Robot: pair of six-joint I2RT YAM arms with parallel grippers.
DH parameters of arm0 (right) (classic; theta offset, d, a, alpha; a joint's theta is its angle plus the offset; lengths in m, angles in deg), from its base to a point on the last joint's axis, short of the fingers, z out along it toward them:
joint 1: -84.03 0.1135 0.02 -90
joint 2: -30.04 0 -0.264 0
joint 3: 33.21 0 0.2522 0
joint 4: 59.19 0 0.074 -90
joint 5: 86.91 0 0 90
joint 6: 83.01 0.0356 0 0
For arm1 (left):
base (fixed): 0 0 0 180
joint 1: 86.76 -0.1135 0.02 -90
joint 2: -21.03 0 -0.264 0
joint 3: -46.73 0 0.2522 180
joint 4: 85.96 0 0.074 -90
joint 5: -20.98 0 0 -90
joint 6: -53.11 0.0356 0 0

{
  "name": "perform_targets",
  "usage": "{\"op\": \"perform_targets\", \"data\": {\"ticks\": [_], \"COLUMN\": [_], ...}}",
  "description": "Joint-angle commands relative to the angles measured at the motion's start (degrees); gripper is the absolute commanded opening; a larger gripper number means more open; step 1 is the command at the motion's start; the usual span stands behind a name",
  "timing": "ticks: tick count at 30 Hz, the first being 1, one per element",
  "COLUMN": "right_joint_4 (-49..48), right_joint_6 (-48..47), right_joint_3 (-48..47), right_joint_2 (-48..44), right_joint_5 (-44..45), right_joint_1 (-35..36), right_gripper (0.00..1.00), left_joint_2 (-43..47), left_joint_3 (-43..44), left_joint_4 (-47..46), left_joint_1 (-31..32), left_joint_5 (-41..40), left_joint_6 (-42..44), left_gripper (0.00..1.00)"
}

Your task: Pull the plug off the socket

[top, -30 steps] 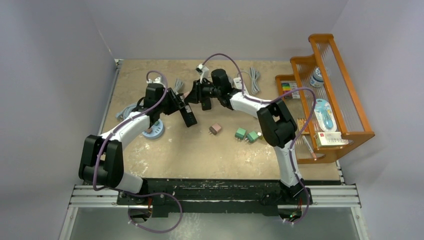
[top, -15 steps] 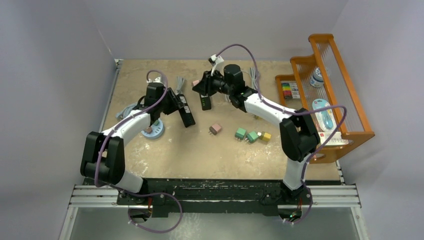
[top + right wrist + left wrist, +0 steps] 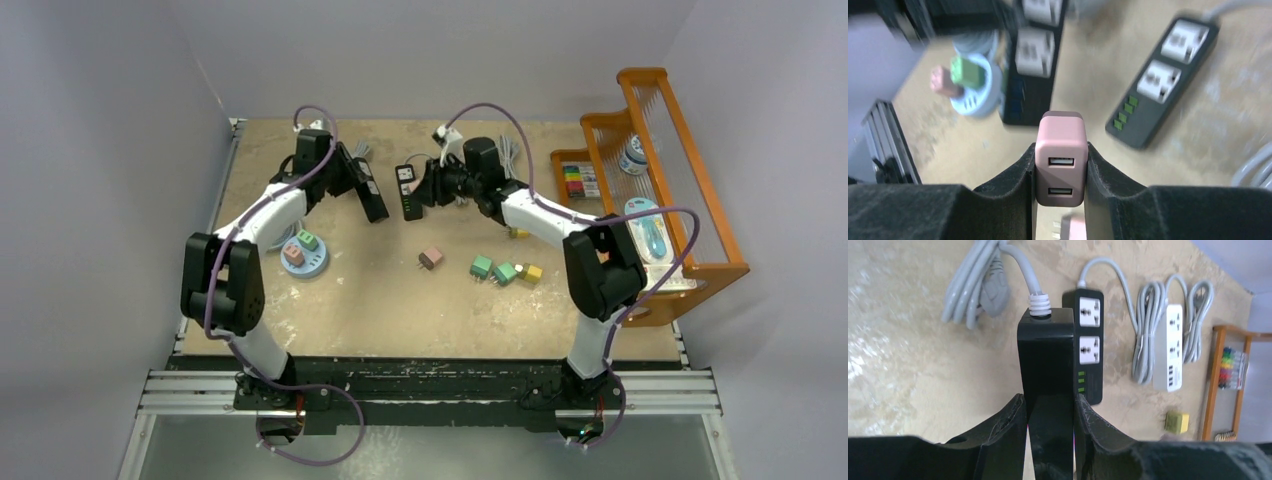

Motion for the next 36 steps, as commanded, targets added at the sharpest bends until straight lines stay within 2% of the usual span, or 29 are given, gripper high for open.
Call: {"op": "perform_targets", "data": {"ticks": [1, 4, 8, 15, 17, 19, 21, 22, 25, 28, 30, 32, 36], "right_joint_4": [4.6, 2.7, 5.2, 6.6, 6.3, 6.3, 6.4, 6.7, 7.4, 7.2, 7.2, 7.7, 5.8], "right_joint_6": [-5.7, -6.9, -8.7, -9.4, -9.3, -9.4, -9.4, -9.4, -9.3, -9.7, -10.2, -11.2, -13.8], "right_joint_3": [4.5, 6.9, 6.6, 5.9, 5.3, 4.5, 3.6, 3.1, 1.9, 1.5, 1.0, -0.3, -3.5], "right_joint_2": [-0.9, -0.9, 1.9, 6.2, 7.0, 7.6, 8.4, 8.6, 8.7, 7.1, 5.8, 4.7, 2.3], "right_joint_5": [-4.1, -7.9, -10.1, -9.2, -8.6, -7.7, -6.8, -6.1, -2.8, 2.2, 5.3, 9.0, 14.2], "right_joint_1": [0.7, 0.7, 0.7, 0.9, 1.1, 1.5, 2.0, 2.2, 2.9, 3.6, 4.1, 5.1, 8.9], "right_gripper": [0.00, 0.00, 0.02, 0.16, 0.21, 0.25, 0.33, 0.37, 0.54, 0.77, 0.88, 0.92, 0.93], "left_joint_2": [-3.4, -6.7, -11.8, -17.1, -18.1, -18.6, -18.1, -17.8, -15.9, -13.5, -10.8, -7.3, 0.8], "left_joint_3": [8.4, 12.5, 18.7, 25.8, 26.9, 27.7, 27.8, 27.8, 28.0, 27.9, 26.4, 23.8, 16.7], "left_joint_4": [-0.8, 1.1, 4.4, 7.8, 8.4, 9.5, 10.3, 10.8, 12.9, 15.5, 15.7, 15.1, 12.5], "left_joint_1": [-4.8, -6.7, -7.6, -8.2, -8.5, -8.7, -8.9, -8.9, -9.1, -9.4, -10.1, -11.6, -15.8], "left_joint_5": [0.9, 1.0, -0.4, -2.3, -2.3, -2.8, -3.8, -4.5, -7.2, -10.2, -11.2, -11.3, -10.7], "left_joint_6": [0.7, 0.9, 2.8, 4.7, 4.8, 4.7, 4.7, 4.8, 5.4, 6.3, 6.8, 6.6, 4.8], "left_gripper": [0.00, 0.00, 0.00, 0.15, 0.22, 0.44, 0.61, 0.66, 0.72, 0.75, 0.76, 0.77, 0.79]}}
